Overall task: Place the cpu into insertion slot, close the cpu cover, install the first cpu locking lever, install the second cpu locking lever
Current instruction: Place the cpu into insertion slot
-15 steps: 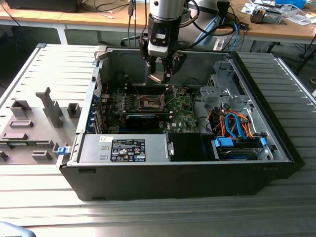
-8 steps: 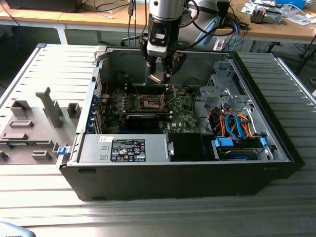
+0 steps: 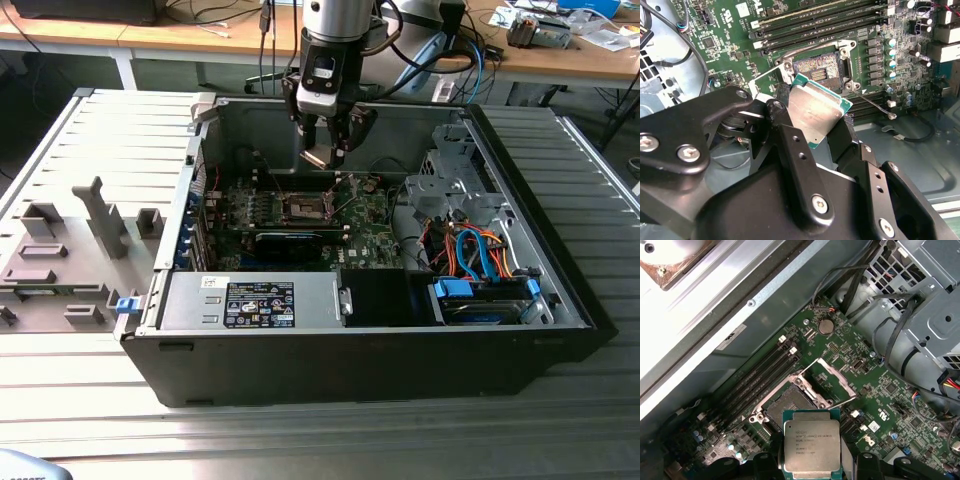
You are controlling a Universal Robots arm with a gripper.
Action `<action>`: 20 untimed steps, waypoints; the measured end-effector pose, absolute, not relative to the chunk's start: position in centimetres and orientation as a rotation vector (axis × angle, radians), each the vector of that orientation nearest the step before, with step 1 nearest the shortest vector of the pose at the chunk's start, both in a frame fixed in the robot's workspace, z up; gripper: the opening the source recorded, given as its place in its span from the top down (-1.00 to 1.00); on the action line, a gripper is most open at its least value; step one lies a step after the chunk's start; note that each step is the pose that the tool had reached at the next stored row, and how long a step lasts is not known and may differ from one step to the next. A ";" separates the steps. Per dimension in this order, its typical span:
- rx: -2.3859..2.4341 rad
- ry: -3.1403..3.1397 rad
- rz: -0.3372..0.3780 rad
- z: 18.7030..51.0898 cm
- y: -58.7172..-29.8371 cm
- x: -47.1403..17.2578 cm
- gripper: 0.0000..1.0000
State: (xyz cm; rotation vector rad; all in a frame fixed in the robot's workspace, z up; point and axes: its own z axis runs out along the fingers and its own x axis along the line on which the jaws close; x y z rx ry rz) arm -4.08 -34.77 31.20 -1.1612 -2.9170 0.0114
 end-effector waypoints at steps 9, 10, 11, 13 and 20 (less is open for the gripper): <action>-1.187 -2.907 0.013 31.2 -34.8 -4.1 -0.09; -1.189 -2.906 0.014 31.2 -34.8 -4.1 -0.09; -1.191 -2.906 0.014 31.2 -34.8 -4.1 -0.09; -1.196 -2.904 0.016 31.2 -34.8 -4.1 -0.09; -1.210 -2.899 0.018 31.2 -34.8 -4.1 -0.09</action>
